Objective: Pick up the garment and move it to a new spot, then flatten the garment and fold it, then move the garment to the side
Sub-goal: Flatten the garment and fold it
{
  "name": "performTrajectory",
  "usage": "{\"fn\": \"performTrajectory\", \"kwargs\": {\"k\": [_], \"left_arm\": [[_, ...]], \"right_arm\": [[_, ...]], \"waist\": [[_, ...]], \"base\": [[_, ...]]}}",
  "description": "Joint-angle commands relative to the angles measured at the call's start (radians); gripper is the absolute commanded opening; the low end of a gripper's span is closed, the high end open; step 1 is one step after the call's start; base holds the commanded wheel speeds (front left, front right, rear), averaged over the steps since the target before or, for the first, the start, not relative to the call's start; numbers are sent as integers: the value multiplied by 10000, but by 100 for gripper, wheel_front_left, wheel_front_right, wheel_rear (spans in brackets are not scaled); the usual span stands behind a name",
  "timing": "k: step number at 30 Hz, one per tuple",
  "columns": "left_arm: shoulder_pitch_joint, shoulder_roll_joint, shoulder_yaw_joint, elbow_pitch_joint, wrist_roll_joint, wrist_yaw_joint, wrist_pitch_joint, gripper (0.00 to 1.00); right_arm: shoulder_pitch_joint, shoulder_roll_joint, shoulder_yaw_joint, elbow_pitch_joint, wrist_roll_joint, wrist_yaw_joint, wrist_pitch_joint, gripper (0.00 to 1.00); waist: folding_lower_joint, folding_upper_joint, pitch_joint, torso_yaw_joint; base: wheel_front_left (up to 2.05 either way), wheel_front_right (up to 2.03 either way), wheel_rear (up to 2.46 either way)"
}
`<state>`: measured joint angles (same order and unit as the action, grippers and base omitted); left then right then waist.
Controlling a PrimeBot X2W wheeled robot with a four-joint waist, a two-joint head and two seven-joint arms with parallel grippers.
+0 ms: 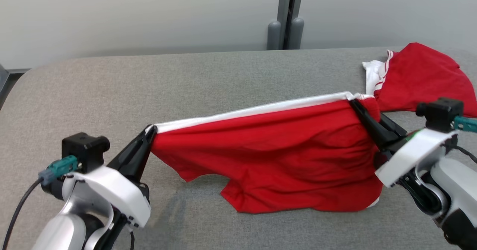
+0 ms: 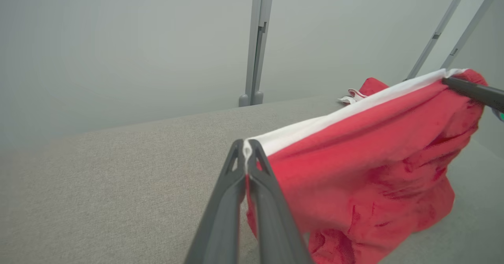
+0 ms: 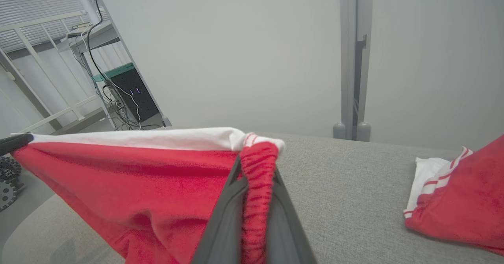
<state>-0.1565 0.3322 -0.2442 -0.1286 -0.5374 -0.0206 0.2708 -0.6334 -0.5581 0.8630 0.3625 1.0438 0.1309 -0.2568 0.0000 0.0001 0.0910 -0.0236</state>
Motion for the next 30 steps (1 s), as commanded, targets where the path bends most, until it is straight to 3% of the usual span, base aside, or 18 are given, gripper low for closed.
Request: {"fn": "performTrajectory", "kwargs": {"k": [1, 9, 14, 22, 30], "left_arm": [[135, 90, 81, -208, -23, 105, 63, 0], [869, 269, 166, -1512, -176, 526, 634, 0], [533, 212, 170, -1496, -557, 326, 840, 0], [-1627, 537, 207, 323, -941, -420, 1252, 0], [-4890, 797, -118, 2757, -1152, -957, 1576, 0]], "right_arm": [[208, -174, -141, -89, -111, 0, -72, 0], [1314, -312, -1134, -990, -560, 0, 196, 0], [1494, -164, -1708, -1401, -884, 2, 589, 0], [556, 153, -2196, -1672, -899, 2, 1324, 0], [-1623, 463, -1929, -1544, -150, 2, 1463, 0]], "waist": [[0, -1, -82, -96], [0, -1, -149, -299], [0, -1, -7, -342], [0, -1, 695, -276], [0, -1, 1970, -329]], "base": [[0, 0, 0], [0, 0, 0], [0, 0, 0], [0, 0, 0], [0, 0, 0]]}}
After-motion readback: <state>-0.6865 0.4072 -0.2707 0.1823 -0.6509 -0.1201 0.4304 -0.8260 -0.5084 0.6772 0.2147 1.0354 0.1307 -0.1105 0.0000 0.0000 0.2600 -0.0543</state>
